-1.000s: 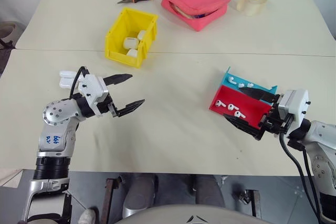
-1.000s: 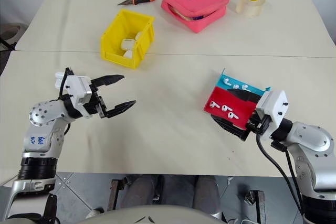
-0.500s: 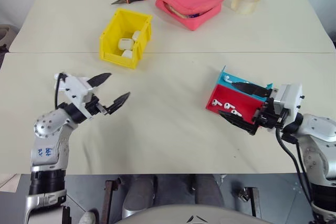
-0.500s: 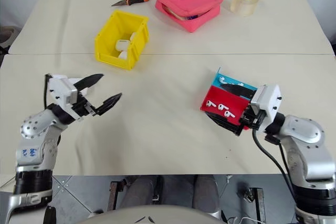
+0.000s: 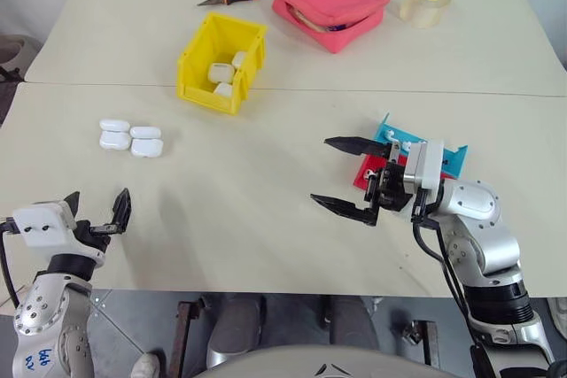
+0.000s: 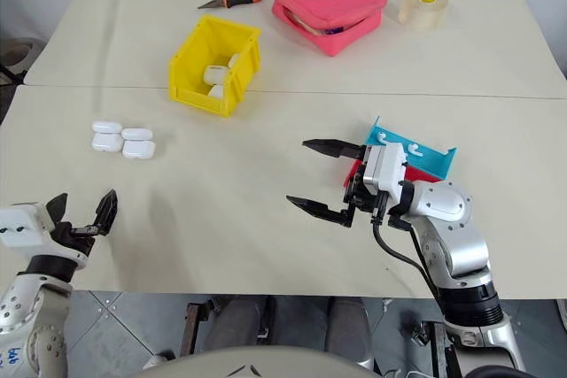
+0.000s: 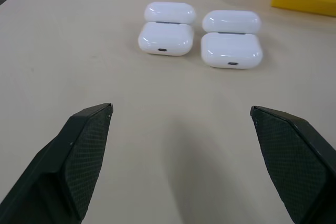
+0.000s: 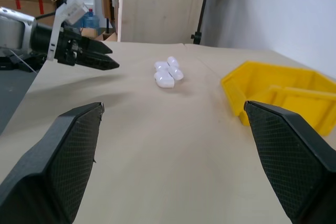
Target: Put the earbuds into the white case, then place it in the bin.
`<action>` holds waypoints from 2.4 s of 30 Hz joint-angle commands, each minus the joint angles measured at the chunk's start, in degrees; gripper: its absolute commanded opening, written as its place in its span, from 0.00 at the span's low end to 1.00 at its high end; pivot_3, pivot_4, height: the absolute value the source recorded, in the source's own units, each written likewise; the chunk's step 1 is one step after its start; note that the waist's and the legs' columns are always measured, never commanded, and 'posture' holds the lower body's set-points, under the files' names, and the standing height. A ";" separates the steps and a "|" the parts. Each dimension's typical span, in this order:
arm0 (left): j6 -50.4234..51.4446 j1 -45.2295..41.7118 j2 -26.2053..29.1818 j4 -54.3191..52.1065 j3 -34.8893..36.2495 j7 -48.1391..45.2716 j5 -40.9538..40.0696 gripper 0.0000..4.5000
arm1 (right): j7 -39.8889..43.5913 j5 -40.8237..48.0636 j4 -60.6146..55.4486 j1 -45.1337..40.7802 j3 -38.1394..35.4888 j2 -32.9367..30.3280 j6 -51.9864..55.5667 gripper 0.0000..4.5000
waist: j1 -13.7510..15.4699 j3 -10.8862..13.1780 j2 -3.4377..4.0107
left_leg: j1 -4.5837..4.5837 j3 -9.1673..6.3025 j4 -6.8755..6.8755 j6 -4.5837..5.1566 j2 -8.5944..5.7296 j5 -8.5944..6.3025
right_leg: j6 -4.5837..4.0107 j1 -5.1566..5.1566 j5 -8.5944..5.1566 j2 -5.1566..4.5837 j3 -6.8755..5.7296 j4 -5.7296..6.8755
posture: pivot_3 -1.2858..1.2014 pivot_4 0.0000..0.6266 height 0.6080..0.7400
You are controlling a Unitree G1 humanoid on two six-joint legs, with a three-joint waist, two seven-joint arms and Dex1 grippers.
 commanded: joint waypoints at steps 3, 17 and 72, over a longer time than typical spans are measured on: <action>13.64 -3.12 5.19 -8.68 0.49 3.63 -5.04 1.00 | 2.02 1.51 0.13 -0.53 -0.24 -1.07 0.79 1.00 | -0.26 0.00 0.01 | 0.00 0.02 -0.05 -0.04 0.03 -0.02 | -0.08 -0.12 -0.04 0.04 0.03 0.09 | 0.52 0.24 1.00; 67.38 -45.74 17.58 7.48 -4.89 14.61 -6.62 1.00 | 2.58 5.07 -4.27 -0.07 -1.42 -4.85 9.06 1.00 | -0.45 0.00 -0.01 | -0.11 0.24 -0.07 -0.07 -0.04 0.01 | -0.11 -0.54 -0.06 0.10 0.27 0.40 | 0.52 0.24 1.00; -7.86 -24.80 1.20 10.60 -15.14 -37.33 -7.11 0.60 | -5.52 5.40 -12.01 9.52 -9.68 -10.42 10.61 1.00 | 0.32 0.01 0.07 | -0.17 0.44 -0.02 -0.15 0.02 0.00 | -0.09 -0.61 -0.04 0.02 0.28 0.28 | 0.52 0.24 1.00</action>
